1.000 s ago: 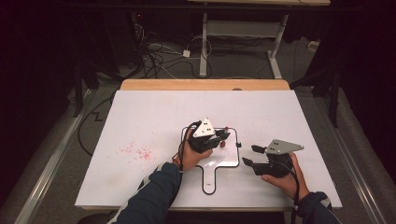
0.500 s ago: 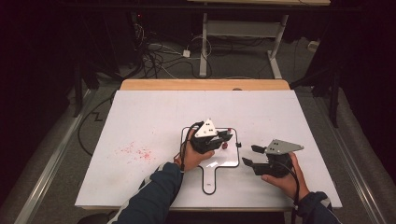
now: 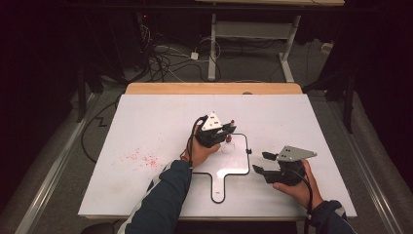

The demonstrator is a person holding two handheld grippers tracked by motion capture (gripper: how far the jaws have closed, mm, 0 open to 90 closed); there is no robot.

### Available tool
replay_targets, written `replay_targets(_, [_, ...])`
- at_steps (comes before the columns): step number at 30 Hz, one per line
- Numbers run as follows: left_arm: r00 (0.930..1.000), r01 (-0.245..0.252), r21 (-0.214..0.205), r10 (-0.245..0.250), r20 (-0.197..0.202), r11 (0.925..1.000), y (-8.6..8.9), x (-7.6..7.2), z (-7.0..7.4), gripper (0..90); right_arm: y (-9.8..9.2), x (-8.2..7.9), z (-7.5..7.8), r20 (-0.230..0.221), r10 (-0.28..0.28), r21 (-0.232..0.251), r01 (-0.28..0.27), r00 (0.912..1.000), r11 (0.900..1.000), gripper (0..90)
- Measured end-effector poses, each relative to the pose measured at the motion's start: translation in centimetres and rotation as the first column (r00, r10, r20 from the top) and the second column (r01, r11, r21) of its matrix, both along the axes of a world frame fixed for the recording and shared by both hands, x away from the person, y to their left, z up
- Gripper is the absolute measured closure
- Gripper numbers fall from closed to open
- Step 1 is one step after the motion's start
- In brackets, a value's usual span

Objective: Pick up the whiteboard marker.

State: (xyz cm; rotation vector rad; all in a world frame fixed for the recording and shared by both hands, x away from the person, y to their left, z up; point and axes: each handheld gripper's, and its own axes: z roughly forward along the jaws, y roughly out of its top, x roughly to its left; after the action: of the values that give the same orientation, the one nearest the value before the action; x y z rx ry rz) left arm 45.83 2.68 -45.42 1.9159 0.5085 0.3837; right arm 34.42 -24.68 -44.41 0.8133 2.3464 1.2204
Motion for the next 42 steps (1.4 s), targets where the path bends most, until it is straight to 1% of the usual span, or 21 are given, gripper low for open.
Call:
replay_targets(1, [1.0, -0.001, -0.011, 0.001, -0.007, 0.9999, 0.0, 0.0, -0.1, 78.8, 0.0, 0.0, 0.0, 0.0, 0.0, 0.0, 0.0, 1.0, 1.0, 39.8])
replay_targets(3, [0.9998, 0.009, -0.017, -0.01, -0.016, 0.9998, -0.1, -0.1, -0.1, 78.8, 0.0, 0.0, 0.0, -0.001, 0.0, 0.002, 0.0, 1.0, 1.0, 39.8])
replay_targets(6, [0.9986, 0.049, -0.007, -0.049, -0.021, 0.9988, -0.7, -0.6, 0.1, 78.8, 0.1, 0.0, 0.0, 0.001, 0.002, 0.0, -0.002, 1.0, 1.0, 39.8])
replay_targets(9, [0.9955, 0.09, -0.01, -0.09, -0.031, 0.9959, -1.2, -1.1, 0.1, 78.8, 0.1, 0.0, 0.0, 0.003, 0.001, 0.0, -0.001, 1.0, 1.0, 39.8])
replay_targets(10, [0.9949, 0.097, -0.005, -0.098, -0.024, 0.9952, -1.4, -1.3, 0.1, 78.8, 0.0, 0.0, 0.1, 0.002, -0.001, 0.0, 0.001, 1.0, 1.0, 39.8])
replay_targets(13, [0.9957, 0.092, 0.003, -0.092, -0.014, 0.9958, -1.4, -1.3, 0.2, 78.8, -0.1, 0.0, 0.1, 0.002, -0.006, 0.003, 0.006, 1.0, 1.0, 39.8])
replay_targets(15, [0.9972, 0.074, -0.002, -0.074, -0.013, 0.9972, -1.2, -1.0, 0.1, 78.8, -0.1, 0.0, 0.1, 0.003, -0.005, 0.002, 0.005, 1.0, 1.0, 39.8])
replay_targets(18, [0.9993, 0.038, 0.006, -0.038, -0.005, 0.9993, -0.8, -0.5, 0.1, 78.8, 0.0, 0.0, 0.1, 0.002, -0.003, 0.002, 0.003, 1.0, 1.0, 39.8])
replay_targets(21, [0.9998, 0.017, 0.014, -0.017, -0.007, 0.9998, -0.4, -0.1, 0.2, 78.8, 0.0, 0.0, 0.1, 0.0, -0.004, 0.006, 0.004, 1.0, 1.0, 39.7])
replay_targets(24, [0.9995, 0.026, 0.016, -0.026, -0.017, 0.9995, -0.2, 0.0, 0.3, 78.8, 0.0, 0.2, 0.1, -0.005, -0.005, 0.011, 0.005, 1.0, 0.9999, 39.8])
replay_targets(26, [0.9987, 0.046, 0.022, -0.045, -0.024, 0.9987, -0.3, -0.2, 0.4, 78.8, 0.1, 0.3, 0.1, -0.006, -0.007, 0.016, 0.007, 1.0, 0.9998, 39.7])
replay_targets(27, [0.9986, 0.048, 0.025, -0.047, -0.024, 0.9985, -0.3, -0.3, 0.4, 78.8, 0.1, 0.4, 0.1, -0.006, -0.007, 0.015, 0.007, 1.0, 0.9999, 39.8])
replay_targets(29, [0.9978, 0.059, 0.019, -0.058, -0.031, 0.9981, -0.4, -0.5, 0.4, 78.8, 0.2, 0.4, 0.1, -0.008, -0.006, 0.018, 0.006, 0.9999, 0.9998, 39.8])
replay_targets(32, [0.9977, 0.066, 0.027, -0.065, -0.016, 0.9975, -0.9, -0.6, 0.4, 78.8, 0.3, 0.4, 0.0, -0.011, -0.002, 0.012, 0.002, 0.9999, 0.9999, 39.8])
replay_targets(35, [0.9976, 0.066, 0.011, -0.066, -0.023, 0.9978, -1.2, -0.4, 0.3, 78.8, 0.4, 0.3, 0.0, -0.01, 0.003, 0.01, -0.003, 0.9999, 0.9999, 39.8])
replay_targets(38, [0.9969, 0.076, 0.012, -0.076, -0.022, 0.997, -1.7, -0.1, 0.4, 78.8, 0.3, 0.4, 0.1, -0.009, 0.002, 0.014, -0.002, 1.0, 0.9999, 39.8])
replay_targets(40, [0.9962, 0.086, 0.021, -0.086, -0.017, 0.9961, -2.1, 0.0, 0.4, 78.8, 0.3, 0.5, 0.0, -0.011, 0.003, 0.016, -0.003, 0.9999, 0.9999, 39.8])
replay_targets(42, [0.9965, 0.083, 0.026, -0.083, -0.01, 0.9962, -2.4, 0.2, 0.5, 78.8, 0.4, 0.5, 0.0, -0.013, 0.007, 0.011, -0.007, 0.9999, 0.9999, 39.8])
